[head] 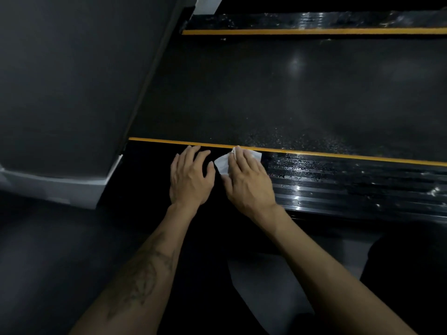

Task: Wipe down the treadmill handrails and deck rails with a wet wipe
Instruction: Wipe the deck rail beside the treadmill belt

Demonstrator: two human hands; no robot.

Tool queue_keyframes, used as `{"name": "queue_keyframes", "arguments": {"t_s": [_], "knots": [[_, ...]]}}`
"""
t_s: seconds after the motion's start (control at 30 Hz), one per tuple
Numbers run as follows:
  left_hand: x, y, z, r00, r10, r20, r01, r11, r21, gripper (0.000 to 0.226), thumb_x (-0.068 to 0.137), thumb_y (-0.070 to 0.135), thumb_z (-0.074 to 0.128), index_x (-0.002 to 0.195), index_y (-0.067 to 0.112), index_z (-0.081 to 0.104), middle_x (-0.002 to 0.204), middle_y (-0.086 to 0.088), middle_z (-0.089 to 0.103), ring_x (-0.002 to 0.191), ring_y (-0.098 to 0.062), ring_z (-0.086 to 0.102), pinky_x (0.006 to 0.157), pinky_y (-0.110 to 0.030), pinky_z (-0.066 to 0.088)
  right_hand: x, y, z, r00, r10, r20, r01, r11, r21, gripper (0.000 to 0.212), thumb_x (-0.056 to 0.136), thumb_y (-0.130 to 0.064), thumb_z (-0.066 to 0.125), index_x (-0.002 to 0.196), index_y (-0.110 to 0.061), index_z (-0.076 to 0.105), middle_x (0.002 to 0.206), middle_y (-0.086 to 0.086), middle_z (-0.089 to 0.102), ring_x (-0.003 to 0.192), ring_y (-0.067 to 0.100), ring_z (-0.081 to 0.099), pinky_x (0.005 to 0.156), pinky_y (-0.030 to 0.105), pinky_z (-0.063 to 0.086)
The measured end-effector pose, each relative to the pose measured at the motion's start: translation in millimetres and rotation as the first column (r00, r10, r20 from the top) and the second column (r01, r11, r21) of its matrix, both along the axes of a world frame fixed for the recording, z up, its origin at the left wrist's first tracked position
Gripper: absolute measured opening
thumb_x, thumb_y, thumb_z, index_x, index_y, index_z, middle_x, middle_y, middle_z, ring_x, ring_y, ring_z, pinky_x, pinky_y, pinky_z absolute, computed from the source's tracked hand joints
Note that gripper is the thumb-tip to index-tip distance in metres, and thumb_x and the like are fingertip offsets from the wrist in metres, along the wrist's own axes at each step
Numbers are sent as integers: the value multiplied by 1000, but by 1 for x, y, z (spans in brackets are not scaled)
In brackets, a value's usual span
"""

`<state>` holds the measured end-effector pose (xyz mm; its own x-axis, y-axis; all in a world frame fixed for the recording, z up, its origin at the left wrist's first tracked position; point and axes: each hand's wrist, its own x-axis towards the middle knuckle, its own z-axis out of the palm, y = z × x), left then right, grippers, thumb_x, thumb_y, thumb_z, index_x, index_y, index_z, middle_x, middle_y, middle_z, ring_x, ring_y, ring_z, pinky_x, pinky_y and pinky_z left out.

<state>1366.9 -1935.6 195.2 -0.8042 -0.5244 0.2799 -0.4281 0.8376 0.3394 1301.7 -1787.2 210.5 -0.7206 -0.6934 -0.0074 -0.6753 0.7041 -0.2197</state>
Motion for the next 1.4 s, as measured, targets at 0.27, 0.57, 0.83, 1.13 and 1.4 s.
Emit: {"name": "queue_keyframes", "arguments": {"t_s": [0.27, 0.57, 0.83, 1.13, 1.4], "knots": [[0, 1, 2, 1000, 10, 15, -10, 1000, 5, 38, 103, 33, 51, 136, 20, 62, 149, -2, 53, 144, -21, 42, 124, -46, 24, 22, 5, -1, 993, -114, 7, 114, 993, 6, 68, 109, -43, 18, 162, -1, 11, 170, 19, 7, 159, 30, 4, 129, 43, 10], [1, 2, 4, 1000, 13, 7, -13, 1000, 9, 37, 103, 29, 51, 137, 20, 62, 149, -2, 53, 145, -22, 41, 124, -46, 25, 14, 16, -1, 996, -86, -11, 86, 996, -12, 65, 110, -44, 17, 163, -5, 14, 171, 15, 6, 159, 24, 2, 130, 39, 7], [2, 3, 3, 1000, 9, 1, -9, 1000, 5, 37, 103, 29, 52, 136, 19, 63, 149, -2, 54, 144, -22, 42, 124, -46, 26, 3, 15, 2, 1000, 5, -1, -5, 1000, -17, 62, 111, -43, 23, 164, -12, 16, 172, 7, 6, 159, 19, 2, 129, 37, 6], [3, 4, 6, 1000, 7, 2, -7, 1000, 5, 37, 103, 27, 52, 136, 18, 63, 148, -3, 54, 144, -22, 43, 123, -47, 27, 14, 13, 0, 1000, -5, -9, 4, 1000, -26, 62, 110, -42, 25, 163, -9, 20, 172, 11, 11, 159, 24, 6, 129, 39, 9], [3, 4, 5, 1000, 8, 0, -8, 1000, 7, 36, 102, 26, 53, 136, 18, 64, 147, -3, 54, 144, -22, 42, 122, -47, 28, 38, 19, -6, 998, -56, 7, 56, 998, -37, 65, 110, -44, 20, 163, -7, 18, 171, 15, 9, 159, 27, 4, 129, 40, 8]]}}
